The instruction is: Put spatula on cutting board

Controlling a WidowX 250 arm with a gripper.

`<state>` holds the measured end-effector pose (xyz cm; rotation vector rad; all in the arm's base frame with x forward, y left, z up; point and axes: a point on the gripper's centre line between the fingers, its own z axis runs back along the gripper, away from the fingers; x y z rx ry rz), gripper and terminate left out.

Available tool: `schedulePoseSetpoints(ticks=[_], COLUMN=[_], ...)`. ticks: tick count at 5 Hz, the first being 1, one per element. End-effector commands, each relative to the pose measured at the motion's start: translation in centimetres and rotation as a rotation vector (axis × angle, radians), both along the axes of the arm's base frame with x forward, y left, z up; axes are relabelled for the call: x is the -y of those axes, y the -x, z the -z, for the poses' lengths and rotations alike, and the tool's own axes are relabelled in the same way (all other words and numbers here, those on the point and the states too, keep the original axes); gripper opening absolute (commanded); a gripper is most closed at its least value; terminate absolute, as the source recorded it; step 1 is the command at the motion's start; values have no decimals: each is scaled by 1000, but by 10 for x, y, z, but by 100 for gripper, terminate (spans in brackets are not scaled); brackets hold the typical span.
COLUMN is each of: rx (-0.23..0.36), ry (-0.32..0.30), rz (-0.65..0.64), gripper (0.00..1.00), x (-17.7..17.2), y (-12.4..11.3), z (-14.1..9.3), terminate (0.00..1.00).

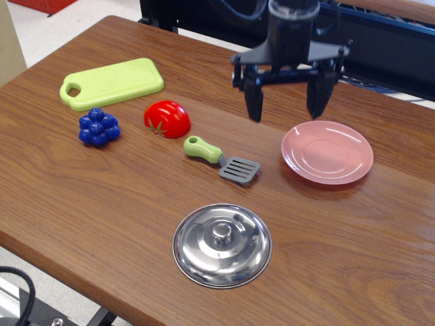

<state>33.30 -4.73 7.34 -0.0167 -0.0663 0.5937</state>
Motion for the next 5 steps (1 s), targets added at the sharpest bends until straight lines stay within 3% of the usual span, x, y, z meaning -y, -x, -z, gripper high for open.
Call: schedulePoseSetpoints(ticks=[1,3,4,5], rx=[32,133,137,170], ry=[43,43,5,5], rz=[-484,-981,-1064,-1114], gripper=[100,100,100,100], x=[-30,-69,-74,-75], y=[0,38,45,38], z=[-14,-3,5,13], terminate=[0,0,0,0])
